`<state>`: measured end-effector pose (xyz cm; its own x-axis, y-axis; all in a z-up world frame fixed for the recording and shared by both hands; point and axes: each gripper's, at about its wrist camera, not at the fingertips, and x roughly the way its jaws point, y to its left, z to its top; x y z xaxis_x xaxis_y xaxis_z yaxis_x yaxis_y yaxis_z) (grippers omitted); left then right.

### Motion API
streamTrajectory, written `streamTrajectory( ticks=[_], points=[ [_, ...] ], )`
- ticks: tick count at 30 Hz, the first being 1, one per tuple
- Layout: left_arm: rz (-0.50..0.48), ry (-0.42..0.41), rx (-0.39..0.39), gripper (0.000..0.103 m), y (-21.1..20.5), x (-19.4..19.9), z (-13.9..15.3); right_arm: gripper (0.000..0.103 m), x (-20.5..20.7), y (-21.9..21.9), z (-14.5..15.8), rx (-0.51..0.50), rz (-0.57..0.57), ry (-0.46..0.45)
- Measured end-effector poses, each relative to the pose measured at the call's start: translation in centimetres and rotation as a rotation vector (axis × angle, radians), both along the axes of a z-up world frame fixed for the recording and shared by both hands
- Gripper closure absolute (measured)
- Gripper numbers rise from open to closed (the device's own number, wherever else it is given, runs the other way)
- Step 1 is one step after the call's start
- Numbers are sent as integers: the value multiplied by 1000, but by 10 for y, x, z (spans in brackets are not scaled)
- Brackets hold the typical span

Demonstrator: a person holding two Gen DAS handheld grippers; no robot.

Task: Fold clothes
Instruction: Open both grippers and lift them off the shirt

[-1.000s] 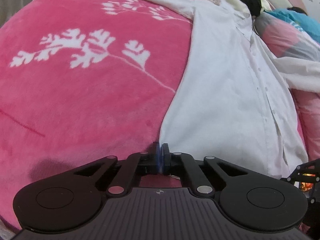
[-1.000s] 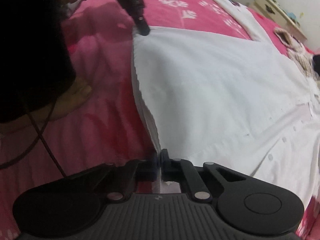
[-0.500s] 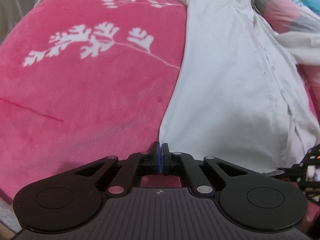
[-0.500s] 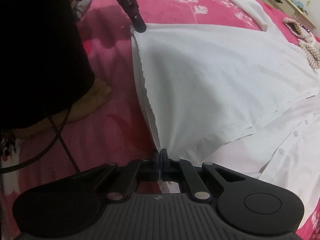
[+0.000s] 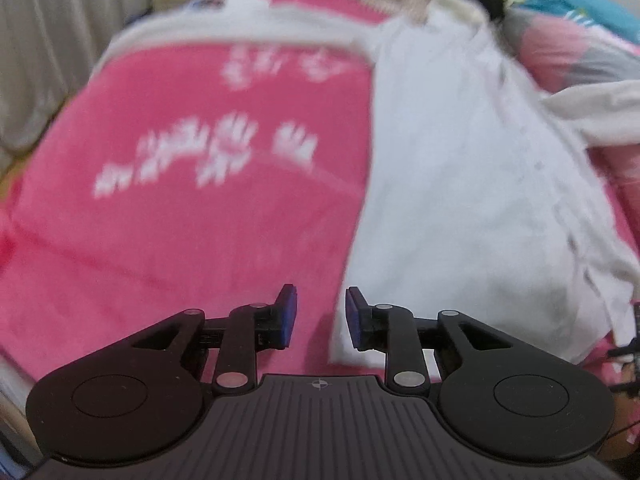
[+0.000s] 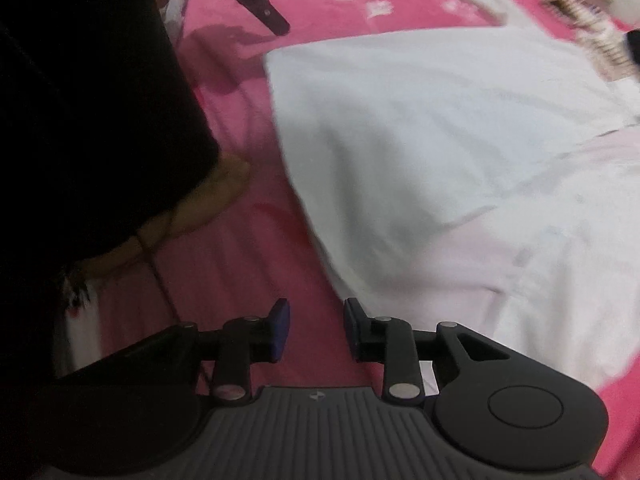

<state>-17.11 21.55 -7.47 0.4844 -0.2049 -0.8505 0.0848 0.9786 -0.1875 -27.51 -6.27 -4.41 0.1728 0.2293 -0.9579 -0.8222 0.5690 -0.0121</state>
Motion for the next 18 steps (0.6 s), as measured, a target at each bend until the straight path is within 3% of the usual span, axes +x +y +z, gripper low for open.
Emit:
streamTrajectory(
  ticks=[2,6,11,16,18],
  points=[
    [-88,-36,-21,73,-17,3,8,68,-5,-15,7,-23,-42,-54],
    [-318,-30,-49,71,-68,11,6,68,-19,-36,-4,-63,-126,-174],
    [-564,-15,-35,71,-137,9,-17,70,-46,-34,-40,-168,-14,-323],
    [-621,32,-20,71,-169,11,-42,74,-51,-26,-64,-218,83,-398],
    [-625,37,-10,71,-175,10,-47,77,-48,-32,-59,-203,83,-406]
  ],
)
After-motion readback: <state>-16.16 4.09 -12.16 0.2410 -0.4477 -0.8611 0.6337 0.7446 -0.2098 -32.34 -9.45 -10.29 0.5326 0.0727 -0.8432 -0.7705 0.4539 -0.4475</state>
